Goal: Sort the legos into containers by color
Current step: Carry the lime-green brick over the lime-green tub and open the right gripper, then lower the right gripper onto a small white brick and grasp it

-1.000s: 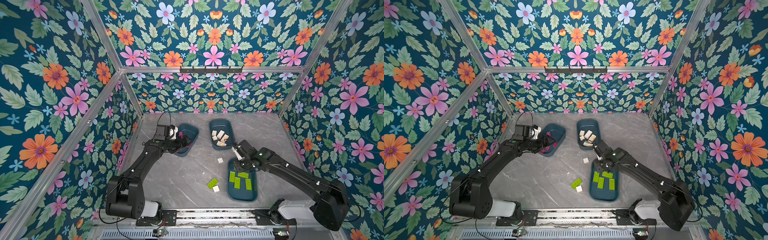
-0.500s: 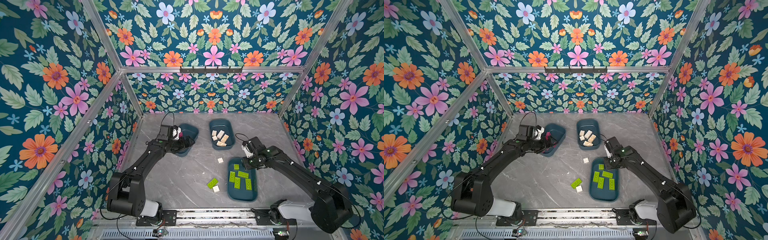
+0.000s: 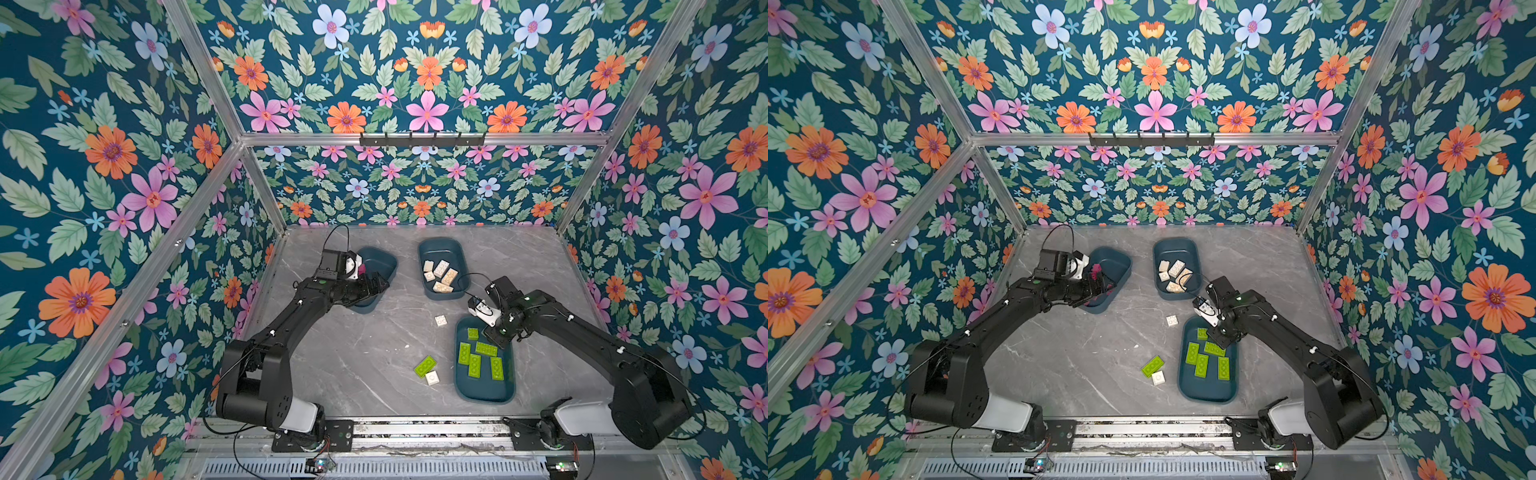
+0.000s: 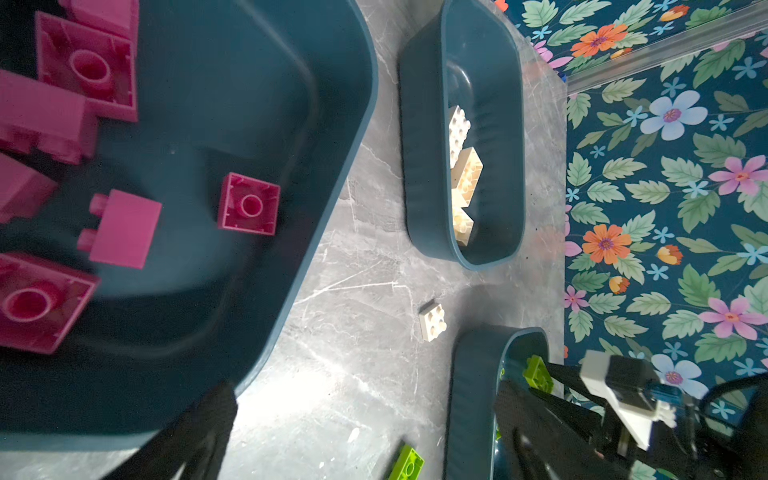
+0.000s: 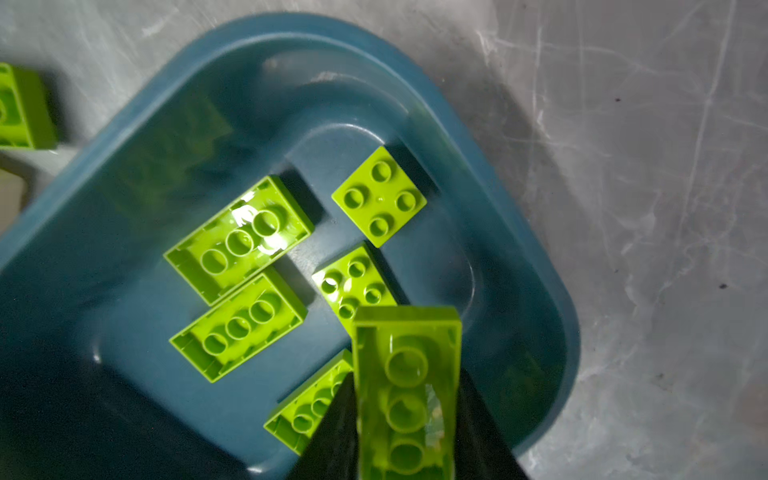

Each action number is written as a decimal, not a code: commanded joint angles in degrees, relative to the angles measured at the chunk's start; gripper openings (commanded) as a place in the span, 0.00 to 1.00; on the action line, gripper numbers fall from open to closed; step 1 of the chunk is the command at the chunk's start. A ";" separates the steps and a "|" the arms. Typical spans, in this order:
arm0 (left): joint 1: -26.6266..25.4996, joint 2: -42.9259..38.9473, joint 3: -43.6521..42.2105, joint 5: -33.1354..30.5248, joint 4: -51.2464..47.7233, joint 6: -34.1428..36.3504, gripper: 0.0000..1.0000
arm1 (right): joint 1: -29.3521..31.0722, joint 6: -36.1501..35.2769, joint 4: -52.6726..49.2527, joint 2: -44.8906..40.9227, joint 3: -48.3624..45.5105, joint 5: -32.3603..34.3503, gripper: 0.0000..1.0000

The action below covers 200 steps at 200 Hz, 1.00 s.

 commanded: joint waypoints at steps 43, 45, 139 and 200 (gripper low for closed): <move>-0.01 -0.58 0.53 -1.35 -1.88 2.27 0.99 | -0.01 -5.31 2.60 3.49 1.87 2.17 0.51; 0.03 -0.61 0.53 -1.39 -1.97 2.30 0.99 | -0.06 -5.35 2.47 3.46 2.01 2.04 0.52; 0.15 -1.68 1.85 -2.79 -4.82 3.82 1.00 | 5.46 14.41 4.71 5.06 14.02 -14.53 0.62; 0.07 -2.93 1.58 -3.61 -5.69 4.15 1.00 | 11.47 31.42 6.74 21.53 23.00 -5.59 0.63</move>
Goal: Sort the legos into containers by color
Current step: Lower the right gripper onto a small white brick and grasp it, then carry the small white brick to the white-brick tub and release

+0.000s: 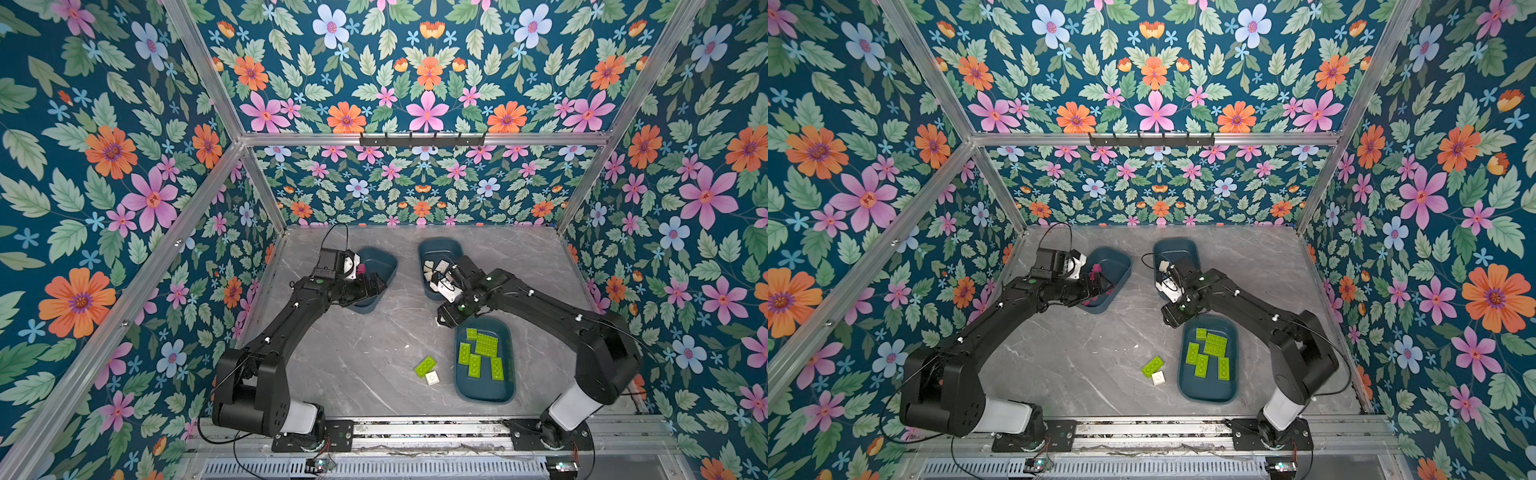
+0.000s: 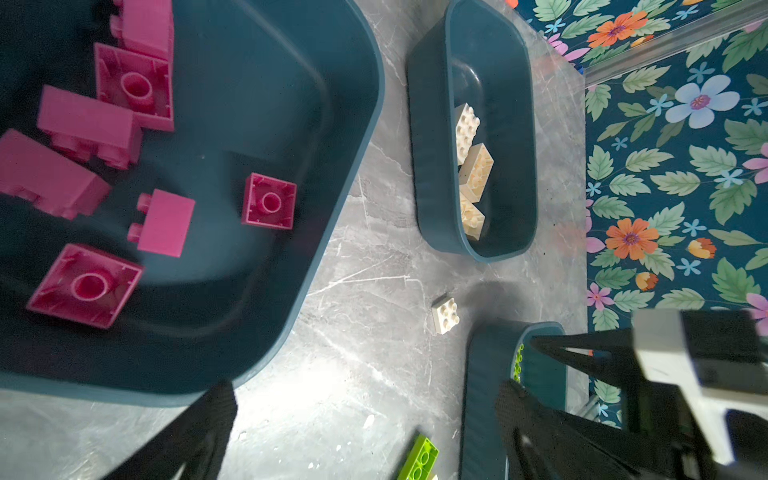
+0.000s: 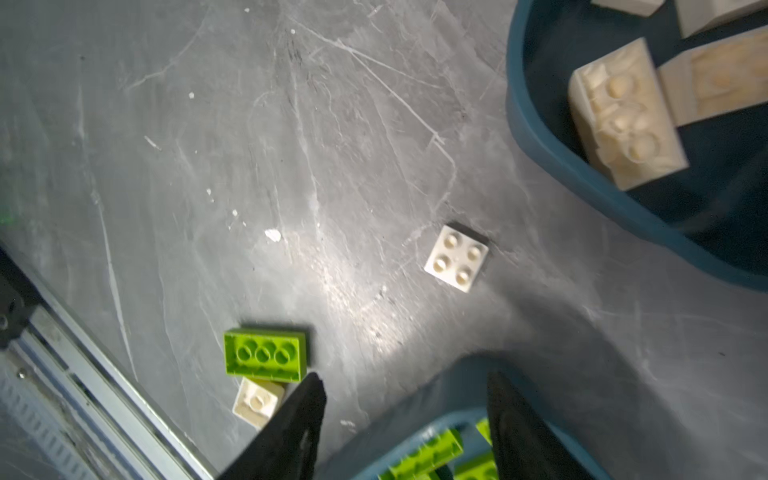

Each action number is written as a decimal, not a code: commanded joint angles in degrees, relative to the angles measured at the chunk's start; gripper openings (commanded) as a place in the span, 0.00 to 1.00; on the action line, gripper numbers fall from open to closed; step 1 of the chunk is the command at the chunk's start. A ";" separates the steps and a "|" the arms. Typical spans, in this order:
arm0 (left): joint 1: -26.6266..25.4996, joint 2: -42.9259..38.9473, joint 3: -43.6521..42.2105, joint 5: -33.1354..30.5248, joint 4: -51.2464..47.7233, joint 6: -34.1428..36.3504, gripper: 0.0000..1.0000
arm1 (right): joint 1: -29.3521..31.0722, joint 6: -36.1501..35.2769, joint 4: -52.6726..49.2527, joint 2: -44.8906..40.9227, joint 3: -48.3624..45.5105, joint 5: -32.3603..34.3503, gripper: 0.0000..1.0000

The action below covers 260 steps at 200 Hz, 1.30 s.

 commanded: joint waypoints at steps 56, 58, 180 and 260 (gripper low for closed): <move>0.40 -0.68 -0.25 -0.94 -1.11 1.83 1.00 | 1.59 11.10 -0.92 12.33 6.22 10.44 0.60; 0.40 -0.68 -0.28 -0.90 -1.06 1.86 1.00 | 1.59 11.18 -0.92 12.53 6.26 10.39 0.60; 0.69 -0.87 -2.22 -0.83 -0.06 2.18 1.00 | 3.32 11.18 -2.36 18.28 8.01 12.03 0.34; 0.75 -1.26 -1.88 -0.58 -0.40 2.22 1.00 | 3.50 9.51 -3.30 10.44 9.40 9.78 0.24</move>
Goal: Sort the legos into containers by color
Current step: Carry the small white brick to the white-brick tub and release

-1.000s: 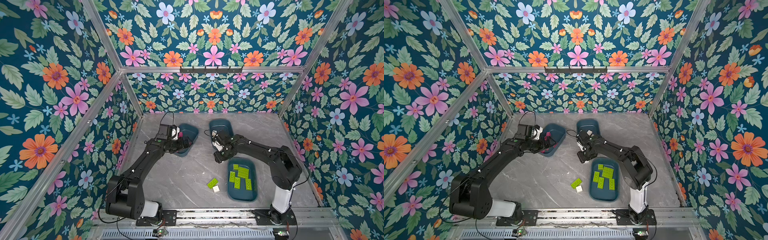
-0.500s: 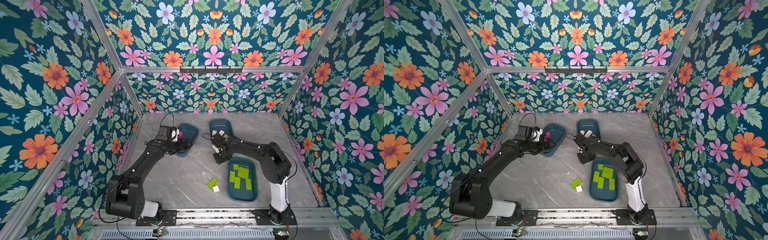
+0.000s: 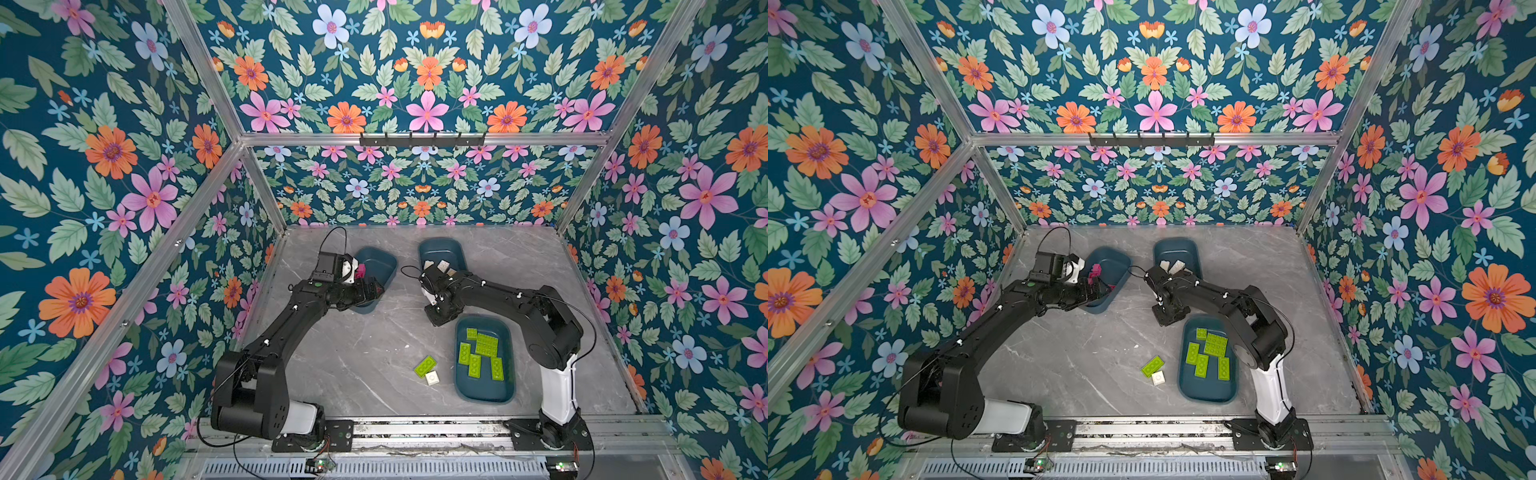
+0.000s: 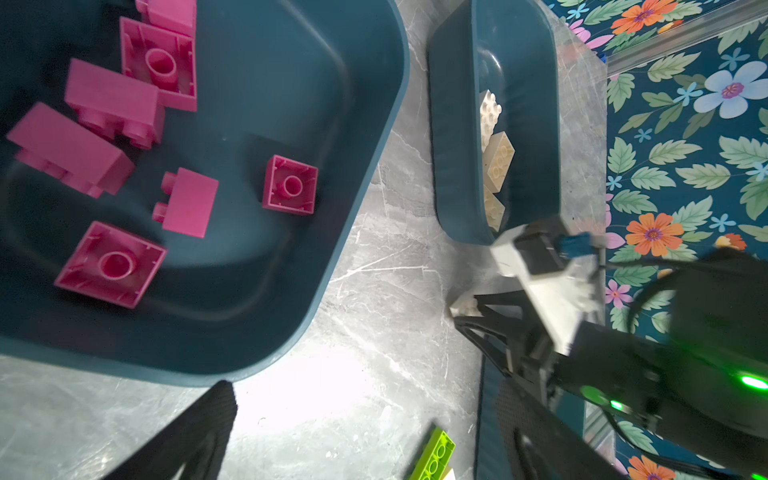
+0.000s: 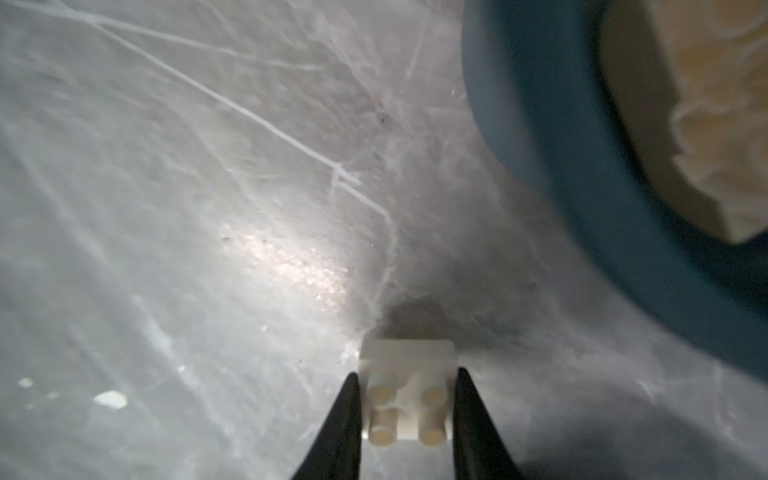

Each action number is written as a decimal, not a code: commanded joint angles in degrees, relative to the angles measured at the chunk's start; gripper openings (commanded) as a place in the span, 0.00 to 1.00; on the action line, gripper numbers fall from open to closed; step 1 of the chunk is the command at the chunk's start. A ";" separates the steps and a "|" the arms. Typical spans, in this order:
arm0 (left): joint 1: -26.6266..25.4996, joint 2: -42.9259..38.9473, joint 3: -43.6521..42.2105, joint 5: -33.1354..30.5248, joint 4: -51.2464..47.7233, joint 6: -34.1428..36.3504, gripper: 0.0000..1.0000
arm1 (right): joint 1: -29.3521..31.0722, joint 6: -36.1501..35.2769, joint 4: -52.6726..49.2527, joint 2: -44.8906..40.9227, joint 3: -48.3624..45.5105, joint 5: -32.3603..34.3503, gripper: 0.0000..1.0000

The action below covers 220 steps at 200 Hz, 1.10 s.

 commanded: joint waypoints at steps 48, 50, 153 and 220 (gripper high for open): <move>0.03 -0.21 1.03 0.53 -0.38 0.97 1.00 | 0.00 1.03 -5.38 -18.03 -6.40 -4.33 0.25; 0.03 -0.15 0.99 0.63 -0.35 0.98 1.00 | 0.00 1.15 -5.42 -18.69 -6.64 -4.33 0.25; -0.23 0.04 0.29 4.47 7.16 -4.65 0.99 | -10.47 -3.43 -1.73 -21.24 -4.04 -6.36 0.28; -1.29 0.34 0.01 5.46 11.10 -8.10 0.99 | -16.95 -6.62 -1.15 -2.03 12.35 -6.10 0.27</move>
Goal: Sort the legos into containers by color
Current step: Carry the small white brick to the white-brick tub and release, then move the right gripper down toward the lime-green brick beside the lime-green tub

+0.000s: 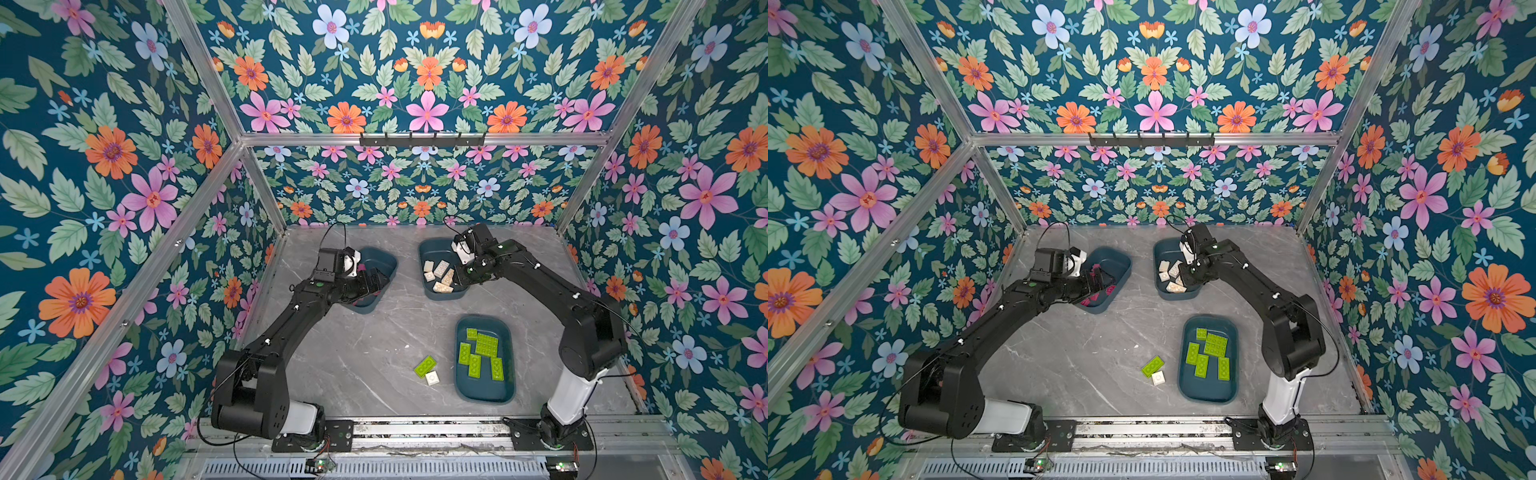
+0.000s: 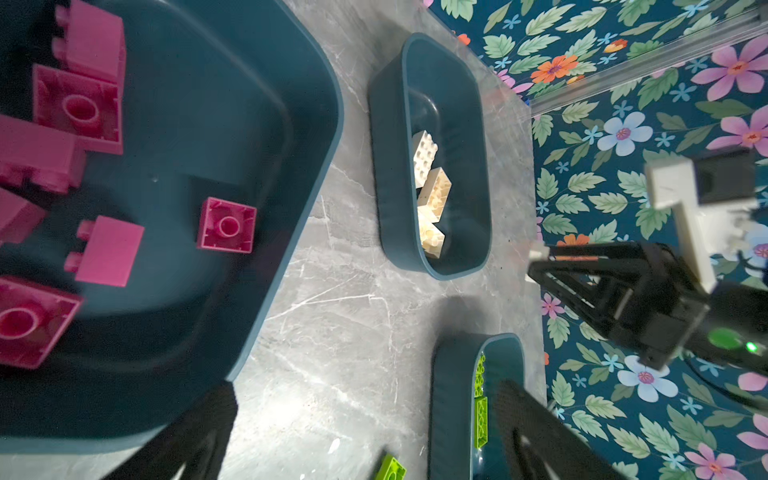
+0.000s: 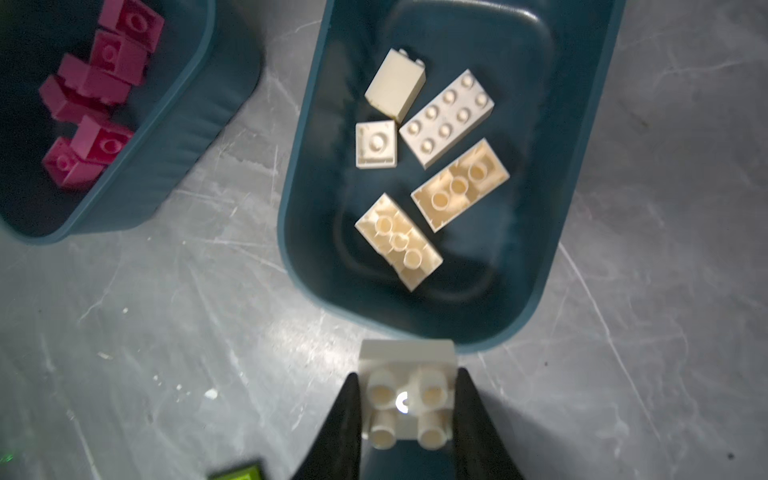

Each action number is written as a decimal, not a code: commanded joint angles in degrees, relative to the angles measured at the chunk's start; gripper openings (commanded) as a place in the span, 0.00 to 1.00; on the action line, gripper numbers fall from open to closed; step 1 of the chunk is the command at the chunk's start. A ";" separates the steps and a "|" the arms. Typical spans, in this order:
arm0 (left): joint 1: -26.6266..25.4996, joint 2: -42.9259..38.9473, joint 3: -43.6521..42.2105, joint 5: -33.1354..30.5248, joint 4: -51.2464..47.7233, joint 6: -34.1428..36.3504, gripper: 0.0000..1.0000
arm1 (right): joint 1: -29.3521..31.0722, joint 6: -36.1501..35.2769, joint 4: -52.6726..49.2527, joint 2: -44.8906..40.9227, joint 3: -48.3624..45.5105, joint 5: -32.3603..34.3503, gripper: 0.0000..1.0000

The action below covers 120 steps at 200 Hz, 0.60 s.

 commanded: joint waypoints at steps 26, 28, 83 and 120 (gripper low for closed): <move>-0.16 -0.13 -0.02 0.48 1.97 -1.31 0.99 | -1.44 -2.55 -2.00 10.04 8.47 2.87 0.28; -0.12 -0.13 -0.06 0.49 1.91 -1.22 0.99 | -1.43 -2.58 -2.09 10.33 8.68 3.09 0.28; -0.15 0.70 0.23 0.17 0.88 -0.26 0.99 | -1.60 -4.14 -4.36 14.70 10.37 4.67 0.39; -0.20 1.15 1.38 0.04 -1.10 1.11 0.99 | -1.60 -4.67 -5.55 12.05 9.18 2.37 0.53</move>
